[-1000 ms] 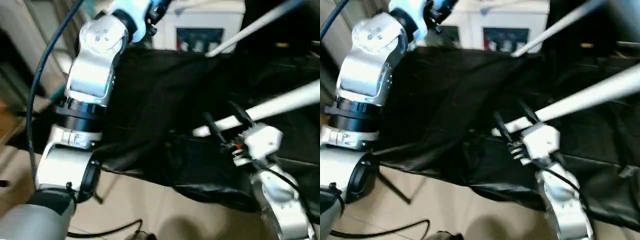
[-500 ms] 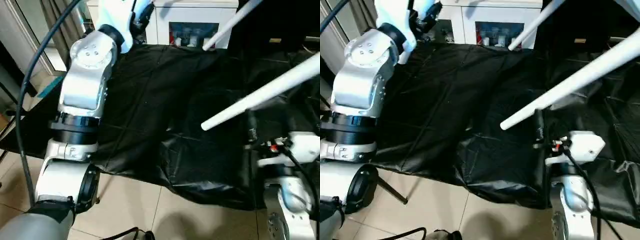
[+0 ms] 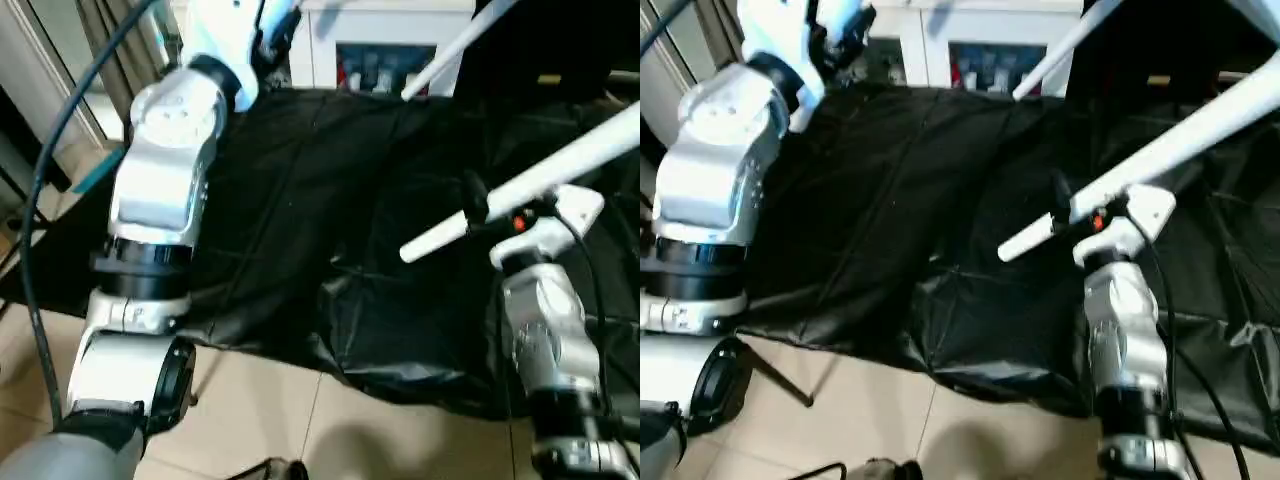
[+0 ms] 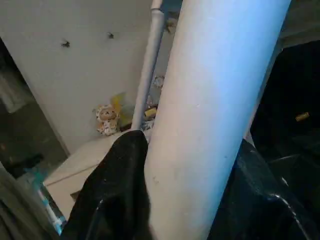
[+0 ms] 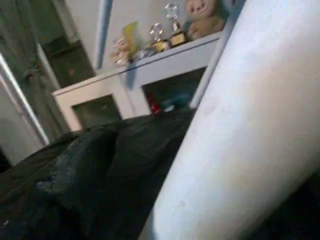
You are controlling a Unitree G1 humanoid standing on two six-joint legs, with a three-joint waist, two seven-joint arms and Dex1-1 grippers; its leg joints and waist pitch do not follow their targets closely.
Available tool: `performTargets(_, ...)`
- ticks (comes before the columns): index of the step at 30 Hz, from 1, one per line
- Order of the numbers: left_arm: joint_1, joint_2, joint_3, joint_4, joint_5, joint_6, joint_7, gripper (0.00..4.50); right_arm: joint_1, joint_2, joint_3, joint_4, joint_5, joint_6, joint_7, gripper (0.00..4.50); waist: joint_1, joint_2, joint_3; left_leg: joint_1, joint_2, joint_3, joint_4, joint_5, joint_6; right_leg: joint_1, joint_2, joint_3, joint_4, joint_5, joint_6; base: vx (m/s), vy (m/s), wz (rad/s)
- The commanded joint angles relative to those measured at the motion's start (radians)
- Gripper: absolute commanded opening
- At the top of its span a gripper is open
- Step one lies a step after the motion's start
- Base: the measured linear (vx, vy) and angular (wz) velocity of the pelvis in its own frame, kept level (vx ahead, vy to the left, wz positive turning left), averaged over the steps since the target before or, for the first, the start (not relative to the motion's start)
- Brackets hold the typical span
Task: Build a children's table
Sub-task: Flip table
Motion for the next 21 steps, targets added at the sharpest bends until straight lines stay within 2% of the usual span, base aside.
performTargets(1, 0.016, 0.007, 0.051, -0.035, -0.032, 0.022, 0.034, 1.98, -0.024, -0.002, -0.006, 0.037, 0.01, 0.002, 0.04, 3.72, 0.002, -0.041, -0.089, 0.042, 0.085, -0.053, -0.047, -0.023, 0.172, 0.04, -0.071, 0.036, -0.044, 0.031, -0.265, 0.0, 0.0, 0.0)
performTargets(2, 0.023, 0.008, 0.053, -0.042, -0.032, 0.025, 0.036, 1.98, -0.034, -0.001, -0.009, 0.052, 0.009, -0.003, 0.053, 3.67, 0.001, -0.039, -0.084, 0.043, 0.087, -0.053, -0.051, -0.062, 0.153, 0.038, -0.071, 0.036, -0.051, -0.028, -0.266, 0.0, 0.0, 0.0)
performTargets(4, 0.042, 0.007, 0.054, -0.056, -0.032, 0.029, 0.037, 1.98, -0.053, -0.002, -0.012, 0.077, 0.016, -0.012, 0.078, 3.45, 0.001, -0.039, -0.083, 0.044, 0.088, -0.054, -0.052, -0.074, 0.144, 0.039, -0.071, 0.036, -0.052, -0.042, -0.266, 0.0, 0.0, 0.0)
performTargets(6, 0.051, 0.006, 0.054, -0.065, -0.034, 0.034, 0.039, 1.98, -0.062, -0.004, -0.014, 0.087, 0.021, -0.015, 0.089, 3.34, -0.001, -0.039, -0.081, 0.049, 0.09, -0.053, -0.056, -0.111, 0.116, 0.036, -0.07, 0.039, -0.056, -0.076, -0.261, 0.0, 0.0, 0.0)
performTargets(9, 0.067, 0.005, 0.055, -0.078, -0.037, 0.042, 0.042, 1.96, -0.077, -0.007, -0.012, 0.089, 0.027, -0.015, 0.115, 3.07, -0.001, -0.041, -0.079, 0.05, 0.091, -0.054, -0.059, -0.123, 0.1, 0.036, -0.07, 0.04, -0.057, -0.085, -0.254, 0.0, 0.0, 0.0)
performTargets(11, 0.076, 0.004, 0.055, -0.086, -0.038, 0.047, 0.045, 1.95, -0.086, -0.009, -0.013, 0.092, 0.029, -0.012, 0.132, 2.81, -0.002, -0.044, -0.079, 0.048, 0.089, -0.053, -0.059, -0.119, 0.101, 0.035, -0.07, 0.04, -0.056, -0.074, -0.255, 0.0, 0.0, 0.0)
performTargets(13, 0.081, 0.003, 0.056, -0.092, -0.038, 0.049, 0.046, 1.94, -0.09, -0.013, -0.014, 0.096, 0.026, -0.013, 0.142, 2.75, -0.002, -0.047, -0.077, 0.049, 0.089, -0.052, -0.059, -0.122, 0.1, 0.034, -0.07, 0.041, -0.057, -0.078, -0.255, 0.0, 0.0, 0.0)
performTargets(16, 0.099, 0.001, 0.056, -0.109, -0.041, 0.056, 0.05, 1.92, -0.095, -0.013, -0.018, 0.097, 0.028, -0.015, 0.16, 2.46, -0.002, -0.048, -0.076, 0.048, 0.09, -0.053, -0.06, -0.119, 0.098, 0.035, -0.07, 0.041, -0.055, -0.069, -0.256, 0.0, 0.0, 0.0)
performTargets(17, 0.109, 0.0, 0.056, -0.118, -0.041, 0.059, 0.052, 1.92, -0.093, -0.013, -0.017, 0.088, 0.028, -0.016, 0.164, 2.38, -0.001, -0.053, -0.077, 0.047, 0.089, -0.053, -0.058, -0.101, 0.107, 0.036, -0.071, 0.041, -0.051, -0.048, -0.261, 0.0, 0.0, 0.0)
performTargets(18, 0.109, 0.0, 0.056, -0.118, -0.041, 0.059, 0.052, 1.91, -0.093, -0.013, -0.017, 0.088, 0.028, -0.016, 0.164, 2.32, -0.001, -0.051, -0.076, 0.048, 0.09, -0.052, -0.057, -0.097, 0.111, 0.035, -0.071, 0.041, -0.052, -0.046, -0.262, 0.0, 0.0, 0.0)
performTargets(21, 0.139, -0.004, 0.061, -0.137, -0.049, 0.058, 0.056, 1.9, -0.079, -0.014, -0.009, 0.046, 0.019, -0.011, 0.164, 2.08, -0.002, -0.055, -0.073, 0.048, 0.089, -0.052, -0.057, -0.093, 0.115, 0.035, -0.071, 0.041, -0.052, -0.044, -0.265, 0.0, 0.0, 0.0)
